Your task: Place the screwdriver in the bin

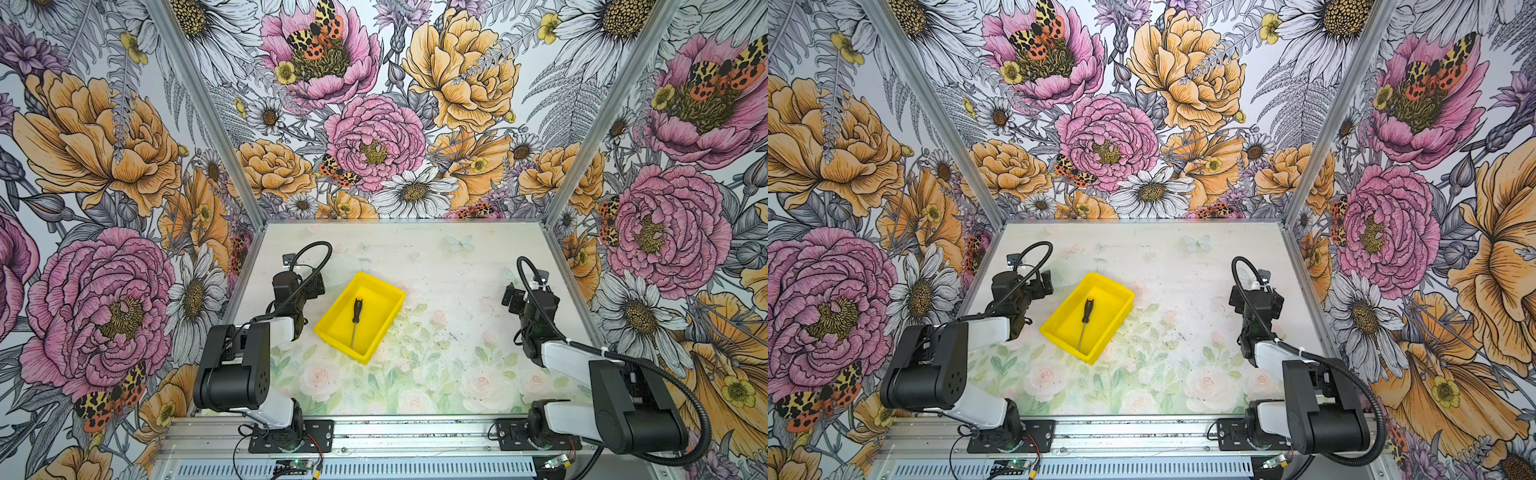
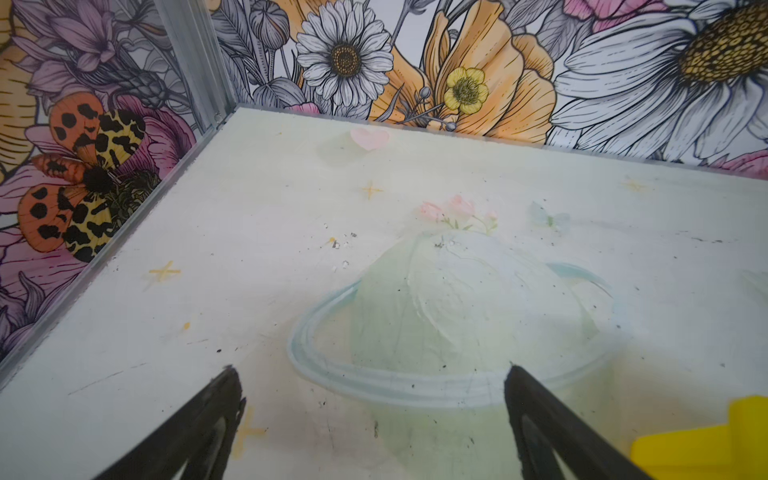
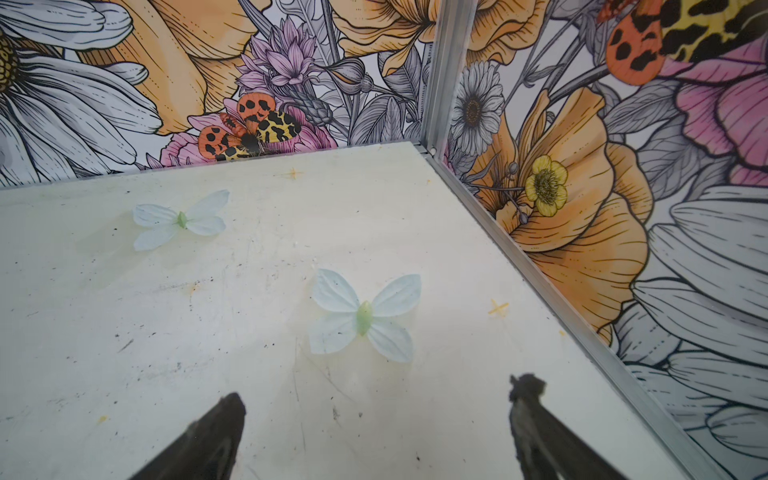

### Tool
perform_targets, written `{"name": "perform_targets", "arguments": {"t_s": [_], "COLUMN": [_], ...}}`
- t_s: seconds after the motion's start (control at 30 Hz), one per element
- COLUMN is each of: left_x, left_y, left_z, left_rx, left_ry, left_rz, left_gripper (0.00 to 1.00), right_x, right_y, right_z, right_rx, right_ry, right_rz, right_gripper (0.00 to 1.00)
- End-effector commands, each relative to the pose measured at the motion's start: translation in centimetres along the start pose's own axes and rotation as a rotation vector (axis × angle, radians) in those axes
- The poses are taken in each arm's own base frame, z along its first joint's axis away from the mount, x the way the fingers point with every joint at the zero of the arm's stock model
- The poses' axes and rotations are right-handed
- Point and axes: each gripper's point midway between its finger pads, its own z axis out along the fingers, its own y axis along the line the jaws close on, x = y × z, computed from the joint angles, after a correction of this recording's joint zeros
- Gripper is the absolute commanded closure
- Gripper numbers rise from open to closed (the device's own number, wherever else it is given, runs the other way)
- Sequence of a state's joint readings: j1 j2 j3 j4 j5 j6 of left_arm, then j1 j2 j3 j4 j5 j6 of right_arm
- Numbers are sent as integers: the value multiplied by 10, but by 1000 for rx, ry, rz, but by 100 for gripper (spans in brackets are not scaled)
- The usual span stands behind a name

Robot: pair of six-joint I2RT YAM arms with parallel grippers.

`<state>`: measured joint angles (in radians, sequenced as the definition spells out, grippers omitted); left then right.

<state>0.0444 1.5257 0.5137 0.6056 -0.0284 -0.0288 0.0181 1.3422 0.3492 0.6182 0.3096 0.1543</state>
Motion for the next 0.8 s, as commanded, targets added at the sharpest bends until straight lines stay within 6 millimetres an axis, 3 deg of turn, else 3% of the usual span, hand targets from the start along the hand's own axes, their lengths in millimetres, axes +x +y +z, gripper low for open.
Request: {"name": "perform_targets", "arguments": {"t_s": [0.0,0.1,0.3,0.77], "left_x": [-15,-9,-9,-10], "left_y": [-8,-5,-1,-3], "left_z": [-12,-18,-18,-18], "left_rx": [47,22,-59,-54], "left_ry": [-122,-189,-183,-181], "left_rz": [27,23,38,42], "left_gripper": [1,1,1,1], "right_x": [-25,-17,-11,-11], "right_y": [14,20,18,18], "right_z": [14,28,28,28], "right_rx": [-62,-86,-99,-96], "right_ry": [-95,-78,-80,-79], "right_rz": [-18,-28,-14,-13], "right_gripper": [0,1,1,1]}}
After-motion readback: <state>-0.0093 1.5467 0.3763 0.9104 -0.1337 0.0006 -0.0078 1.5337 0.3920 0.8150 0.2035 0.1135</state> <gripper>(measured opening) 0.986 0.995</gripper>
